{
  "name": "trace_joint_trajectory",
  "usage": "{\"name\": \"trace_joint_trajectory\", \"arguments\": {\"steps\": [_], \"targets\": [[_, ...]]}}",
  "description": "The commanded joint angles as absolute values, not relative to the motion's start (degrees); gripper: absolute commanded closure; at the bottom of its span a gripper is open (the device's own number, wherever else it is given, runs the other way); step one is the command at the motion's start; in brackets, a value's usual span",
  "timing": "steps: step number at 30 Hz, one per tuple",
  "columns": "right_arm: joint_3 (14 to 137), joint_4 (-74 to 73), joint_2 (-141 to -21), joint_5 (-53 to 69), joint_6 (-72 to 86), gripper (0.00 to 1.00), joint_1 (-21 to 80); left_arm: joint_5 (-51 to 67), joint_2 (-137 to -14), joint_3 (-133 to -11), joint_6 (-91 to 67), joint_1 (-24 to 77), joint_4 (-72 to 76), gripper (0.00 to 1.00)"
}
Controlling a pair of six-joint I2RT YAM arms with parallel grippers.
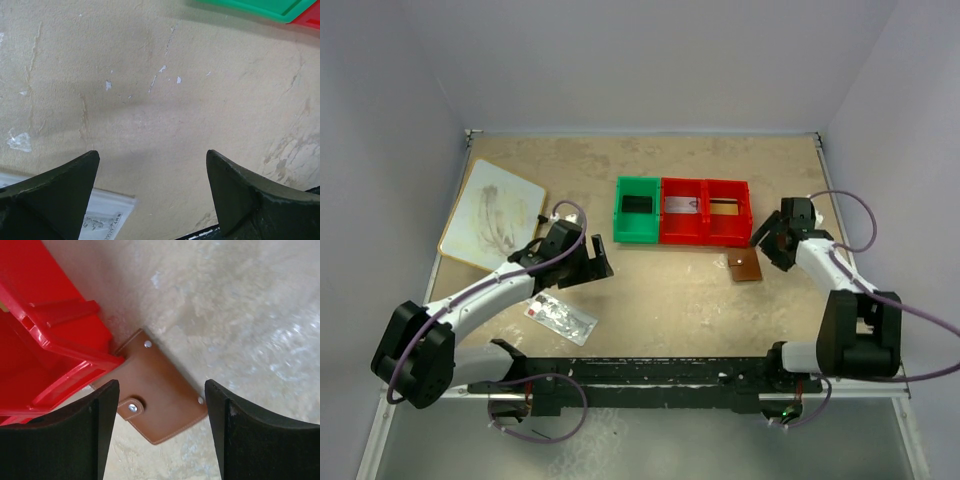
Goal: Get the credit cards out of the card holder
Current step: Move the card holder to the center of the board.
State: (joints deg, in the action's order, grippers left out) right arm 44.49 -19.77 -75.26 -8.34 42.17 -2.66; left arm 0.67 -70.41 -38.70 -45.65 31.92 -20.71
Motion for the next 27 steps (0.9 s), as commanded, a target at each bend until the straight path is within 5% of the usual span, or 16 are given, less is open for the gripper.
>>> {"name": "trace_joint_trajectory", "arguments": {"steps": [1, 7, 11, 27], "targets": [[44.1, -12.1, -80.8, -1.0, 36.1, 0.3, -3.2, -0.3, -69.8, -41.7, -44.3, 32.1, -20.6, 0.15], [40.4, -7.7, -83.2, -1.1, 38.5, 0.38, -3.2, -1.1, -69.0, -41.5, -44.2, 32.1, -21.6, 0.15], [35.8, -5.5, -82.7, 2.8, 42.7, 0.55, -0.4, -1.4, -69.1, -41.1, -44.4, 32.1, -21.5, 0.15], [30.0, -5.3, -74.0, 1.0, 56.8, 0.52, 38.2, -0.1, -69.2, -40.6, -43.8, 32.1, -20.4, 0.15]]}}
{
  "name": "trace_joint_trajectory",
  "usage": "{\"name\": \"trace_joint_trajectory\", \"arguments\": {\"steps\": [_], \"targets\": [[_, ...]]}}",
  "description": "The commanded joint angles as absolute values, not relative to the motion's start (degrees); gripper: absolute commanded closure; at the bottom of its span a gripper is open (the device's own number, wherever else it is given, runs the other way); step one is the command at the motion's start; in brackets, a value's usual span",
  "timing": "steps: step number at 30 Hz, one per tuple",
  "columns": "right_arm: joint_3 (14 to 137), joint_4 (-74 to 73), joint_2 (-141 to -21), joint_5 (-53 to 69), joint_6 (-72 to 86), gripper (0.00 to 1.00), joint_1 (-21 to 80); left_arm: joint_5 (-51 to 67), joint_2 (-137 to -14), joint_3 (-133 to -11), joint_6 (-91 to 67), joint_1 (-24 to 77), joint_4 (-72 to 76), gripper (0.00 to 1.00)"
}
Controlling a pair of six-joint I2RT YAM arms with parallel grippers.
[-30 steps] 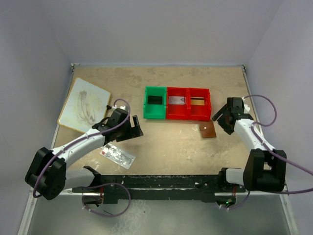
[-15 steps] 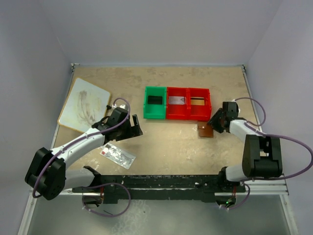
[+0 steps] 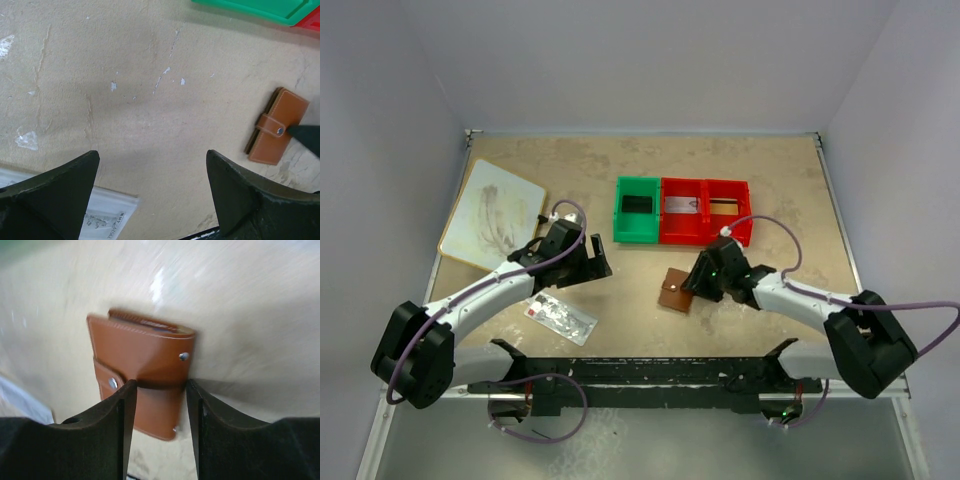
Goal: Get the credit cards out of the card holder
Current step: Move the card holder to the center of the board.
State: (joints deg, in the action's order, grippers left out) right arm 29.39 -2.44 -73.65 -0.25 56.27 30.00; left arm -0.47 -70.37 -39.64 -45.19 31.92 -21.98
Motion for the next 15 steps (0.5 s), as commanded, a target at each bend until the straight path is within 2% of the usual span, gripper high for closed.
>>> {"name": "trace_joint_trajectory", "arguments": {"steps": [1, 3, 8, 10, 15], "targets": [[32.1, -5.5, -74.5, 0.1, 54.8, 0.51, 41.1, 0.3, -69.2, -40.6, -43.8, 32.1, -20.1, 0.15], [38.0, -6.4, -76.6, -0.3, 49.1, 0.48, 44.7, 1.0, -69.1, -41.0, -43.6, 32.1, -19.3, 0.15], [49.3, -15.4, -78.6, -8.1, 43.3, 0.39, 45.6, 2.5, -69.0, -42.5, -42.0, 32.1, -18.4, 0.15], [51.1, -19.3, -76.9, -10.5, 46.4, 0.36, 45.6, 3.1, -69.1, -43.1, -41.4, 32.1, -18.8, 0.15], [50.1, -20.6, -74.5, -16.3, 46.8, 0.35, 44.1, 9.0, -69.0, -40.8, -45.3, 32.9, -14.3, 0.19]]}}
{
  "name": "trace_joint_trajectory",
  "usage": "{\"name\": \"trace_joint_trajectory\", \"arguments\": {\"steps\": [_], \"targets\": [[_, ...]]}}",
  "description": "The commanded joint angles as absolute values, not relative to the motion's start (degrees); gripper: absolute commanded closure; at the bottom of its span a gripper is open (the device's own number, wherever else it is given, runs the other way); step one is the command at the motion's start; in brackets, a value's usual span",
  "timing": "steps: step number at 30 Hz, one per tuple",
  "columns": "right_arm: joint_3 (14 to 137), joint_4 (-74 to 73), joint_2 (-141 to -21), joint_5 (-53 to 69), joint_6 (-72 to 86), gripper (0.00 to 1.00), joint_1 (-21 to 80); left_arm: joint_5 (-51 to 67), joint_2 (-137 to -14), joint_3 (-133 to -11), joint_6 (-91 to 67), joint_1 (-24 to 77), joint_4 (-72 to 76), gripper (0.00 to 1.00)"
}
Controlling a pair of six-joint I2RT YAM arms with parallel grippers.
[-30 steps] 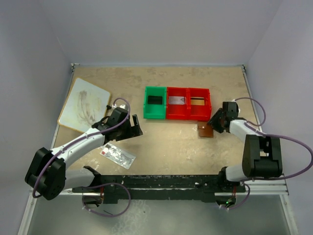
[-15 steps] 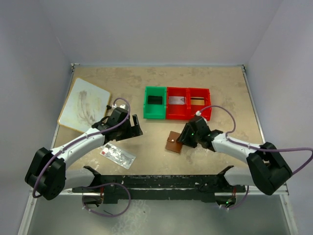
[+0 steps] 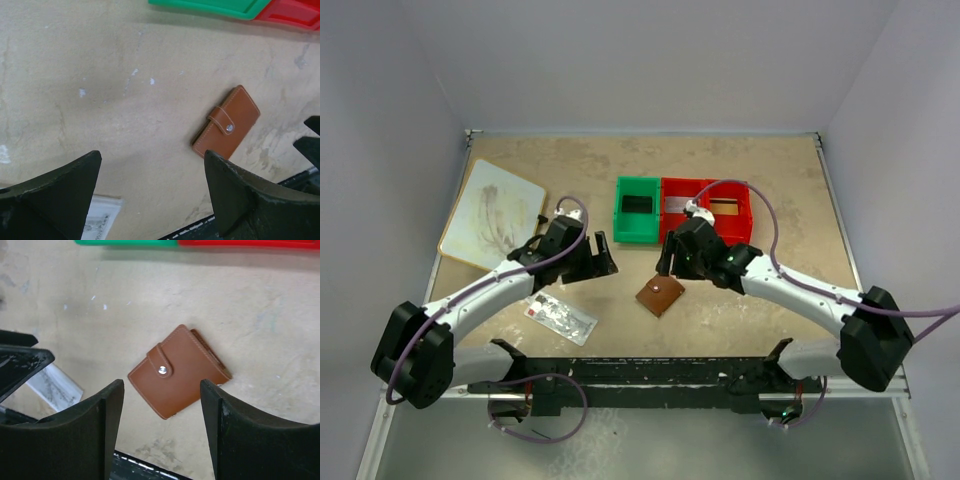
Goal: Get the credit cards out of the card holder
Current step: Move the card holder to the center of the board, then adjust the card holder at the center of the board.
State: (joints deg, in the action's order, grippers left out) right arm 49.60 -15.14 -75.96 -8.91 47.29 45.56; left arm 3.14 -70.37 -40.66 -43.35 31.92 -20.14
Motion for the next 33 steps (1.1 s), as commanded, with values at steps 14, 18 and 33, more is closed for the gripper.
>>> {"name": "trace_joint_trajectory", "arguments": {"steps": [14, 18, 33], "targets": [[48.4, -8.3, -84.2, 7.5, 32.6, 0.34, 33.8, 14.5, -76.9, -37.0, -53.7, 48.6, -3.9, 0.22], [47.8, -7.1, -87.6, 9.9, 32.0, 0.36, 33.8, 14.9, -81.7, -38.7, -53.6, 50.3, -1.9, 0.24], [30.2, 7.7, -78.9, 17.9, 50.6, 0.44, 39.1, 7.2, -88.2, -42.4, -54.3, 50.5, 2.3, 0.54]]}}
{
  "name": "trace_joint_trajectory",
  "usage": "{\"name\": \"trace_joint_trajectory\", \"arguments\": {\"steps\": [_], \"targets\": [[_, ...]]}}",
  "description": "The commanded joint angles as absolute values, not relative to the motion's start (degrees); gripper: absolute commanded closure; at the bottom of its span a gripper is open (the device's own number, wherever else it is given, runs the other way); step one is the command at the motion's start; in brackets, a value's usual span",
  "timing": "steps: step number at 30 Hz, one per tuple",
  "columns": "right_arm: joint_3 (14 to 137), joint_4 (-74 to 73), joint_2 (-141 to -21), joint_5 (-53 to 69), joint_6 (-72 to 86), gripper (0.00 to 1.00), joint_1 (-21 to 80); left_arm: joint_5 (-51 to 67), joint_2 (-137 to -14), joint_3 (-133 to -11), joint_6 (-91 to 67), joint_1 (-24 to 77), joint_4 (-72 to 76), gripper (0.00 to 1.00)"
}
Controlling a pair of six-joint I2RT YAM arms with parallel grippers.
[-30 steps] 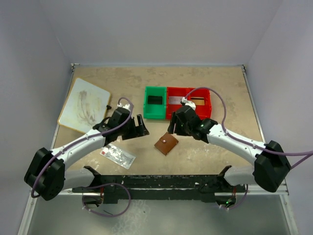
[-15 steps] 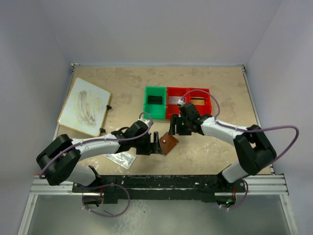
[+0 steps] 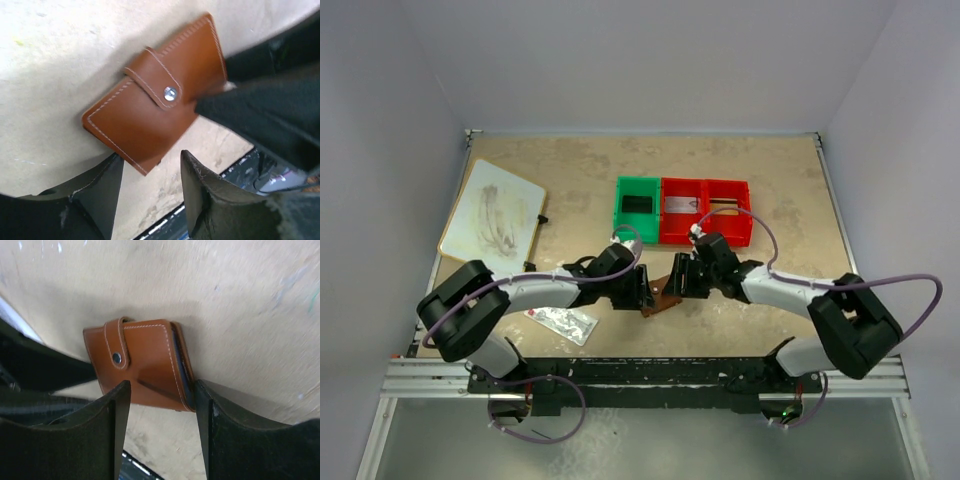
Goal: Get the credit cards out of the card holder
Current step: Adjust the card holder at the center of the board.
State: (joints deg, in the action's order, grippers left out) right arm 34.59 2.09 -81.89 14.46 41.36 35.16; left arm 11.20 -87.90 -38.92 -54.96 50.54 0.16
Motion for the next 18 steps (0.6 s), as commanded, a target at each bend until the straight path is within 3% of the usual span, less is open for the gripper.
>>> {"name": "trace_joint_trajectory", "arguments": {"steps": [1, 9, 15, 18], "targets": [[29.3, 8.3, -78.2, 17.6, 53.5, 0.44, 40.2, 5.9, -88.1, -43.0, -53.8, 50.4, 1.4, 0.55], [21.0, 15.4, -68.9, 16.3, 64.9, 0.41, 47.9, -9.0, -87.3, -48.9, -44.7, 50.3, -12.7, 0.59], [23.0, 16.0, -67.4, 15.9, 62.9, 0.39, 49.7, -5.3, -90.1, -50.3, -43.5, 50.3, -9.7, 0.66], [24.9, 9.3, -66.0, 10.3, 63.3, 0.4, 49.7, -6.6, -90.0, -50.7, -44.2, 50.3, -9.8, 0.67]]}}
